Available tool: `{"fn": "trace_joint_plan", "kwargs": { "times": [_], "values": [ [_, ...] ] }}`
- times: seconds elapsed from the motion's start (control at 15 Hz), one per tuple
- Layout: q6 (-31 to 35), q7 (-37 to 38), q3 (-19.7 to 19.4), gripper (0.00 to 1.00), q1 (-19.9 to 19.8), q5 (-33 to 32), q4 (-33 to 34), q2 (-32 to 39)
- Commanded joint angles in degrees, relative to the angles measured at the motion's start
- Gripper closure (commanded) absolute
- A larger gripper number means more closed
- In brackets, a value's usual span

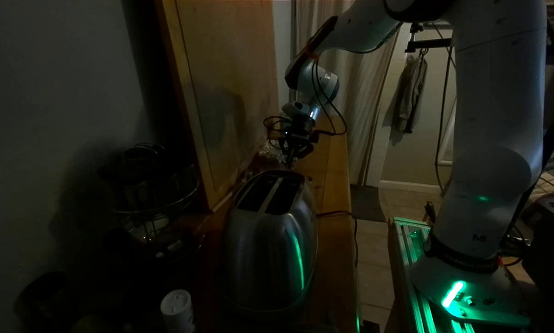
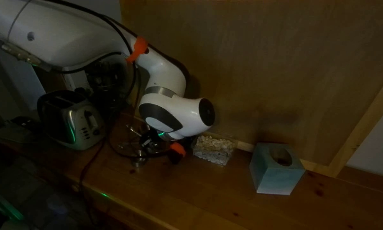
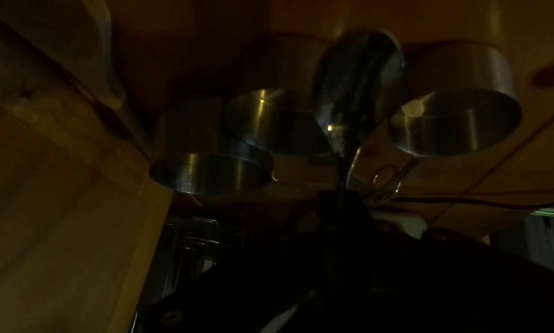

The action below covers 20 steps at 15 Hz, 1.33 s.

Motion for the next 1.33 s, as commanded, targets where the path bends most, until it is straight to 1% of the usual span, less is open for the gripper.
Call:
{"fn": "trace_joint_plan", "kwargs": {
  "times": [0.0,0.27,0.53,0.87,1.27],
  "values": [
    [5.8,1.4,-1.1,0.98,1.4,-0.1,-4.5,-4.2],
    [11.2,4.7,-1.3,0.98,1.8,0.8,-6.9,-5.8],
    [18.0,8.5,-1.2,0.98,2.5,2.2,-9.7,-7.5],
    [27.2,15.2,-1.1,0.98,3.8,2.3,-12.9,-9.7],
    [32.5,22.4,-1.0,0.98,4.8,0.8,-15.5,-11.3]
  ]
}}
